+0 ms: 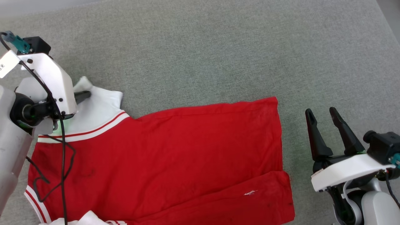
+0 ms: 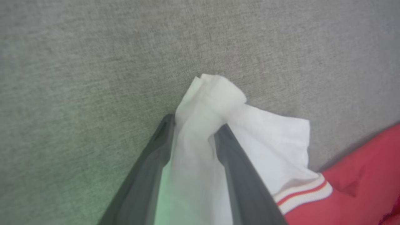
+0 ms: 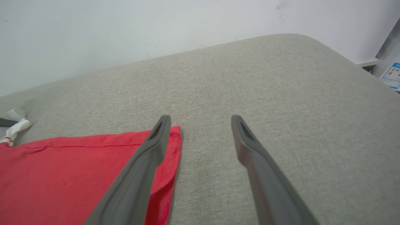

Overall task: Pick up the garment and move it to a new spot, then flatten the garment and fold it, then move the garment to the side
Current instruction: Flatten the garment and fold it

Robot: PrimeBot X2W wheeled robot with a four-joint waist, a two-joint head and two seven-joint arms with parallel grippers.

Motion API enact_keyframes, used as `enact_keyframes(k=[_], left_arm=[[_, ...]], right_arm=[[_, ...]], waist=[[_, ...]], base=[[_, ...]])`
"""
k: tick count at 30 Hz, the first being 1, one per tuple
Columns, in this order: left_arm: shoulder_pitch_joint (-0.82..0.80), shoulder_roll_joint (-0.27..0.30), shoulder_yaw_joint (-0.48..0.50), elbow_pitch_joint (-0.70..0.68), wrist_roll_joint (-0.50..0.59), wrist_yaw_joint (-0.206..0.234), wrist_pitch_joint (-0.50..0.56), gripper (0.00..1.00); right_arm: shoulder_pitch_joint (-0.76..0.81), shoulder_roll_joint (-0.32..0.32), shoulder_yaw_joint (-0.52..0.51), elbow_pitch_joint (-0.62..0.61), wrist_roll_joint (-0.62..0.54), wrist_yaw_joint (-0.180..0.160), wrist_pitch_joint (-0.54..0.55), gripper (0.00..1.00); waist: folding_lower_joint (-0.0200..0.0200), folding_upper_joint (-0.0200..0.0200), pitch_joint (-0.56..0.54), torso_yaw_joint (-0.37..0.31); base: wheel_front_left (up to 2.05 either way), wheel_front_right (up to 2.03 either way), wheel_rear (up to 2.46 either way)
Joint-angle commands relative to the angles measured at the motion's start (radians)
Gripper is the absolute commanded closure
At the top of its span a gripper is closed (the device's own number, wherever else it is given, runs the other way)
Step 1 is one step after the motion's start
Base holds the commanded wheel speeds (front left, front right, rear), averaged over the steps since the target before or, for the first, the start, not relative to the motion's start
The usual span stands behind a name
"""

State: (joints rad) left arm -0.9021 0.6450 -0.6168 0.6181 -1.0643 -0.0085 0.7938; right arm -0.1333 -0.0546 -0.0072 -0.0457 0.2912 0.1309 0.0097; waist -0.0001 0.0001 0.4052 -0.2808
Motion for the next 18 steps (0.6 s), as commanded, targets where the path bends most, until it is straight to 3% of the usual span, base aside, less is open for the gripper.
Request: enact_keyframes(k=[1,8,18], left_arm=[[0.07,-0.042,-0.041,0.033,-0.002,0.0,0.027,1.0],[0.04,-0.059,-0.029,0.041,0.022,-0.028,-0.072,1.0],[-0.016,-0.109,-0.035,-0.008,0.061,-0.066,-0.197,1.0]], right_arm=[[-0.022,0.004,0.0,0.007,0.014,-0.001,0.008,0.0],[-0.058,-0.056,-0.002,0.109,0.119,-0.001,0.158,0.0],[-0.19,-0.197,0.044,0.208,0.218,-0.001,0.455,0.0]], waist=[[0.0001,-0.0001,0.0,0.001],[0.0001,-0.0001,-0.037,0.036],[0.0001,-0.0001,-0.092,0.153]], base=[[0.0,0.0,0.0],[0.0,0.0,0.0],[0.0,0.0,0.0]])
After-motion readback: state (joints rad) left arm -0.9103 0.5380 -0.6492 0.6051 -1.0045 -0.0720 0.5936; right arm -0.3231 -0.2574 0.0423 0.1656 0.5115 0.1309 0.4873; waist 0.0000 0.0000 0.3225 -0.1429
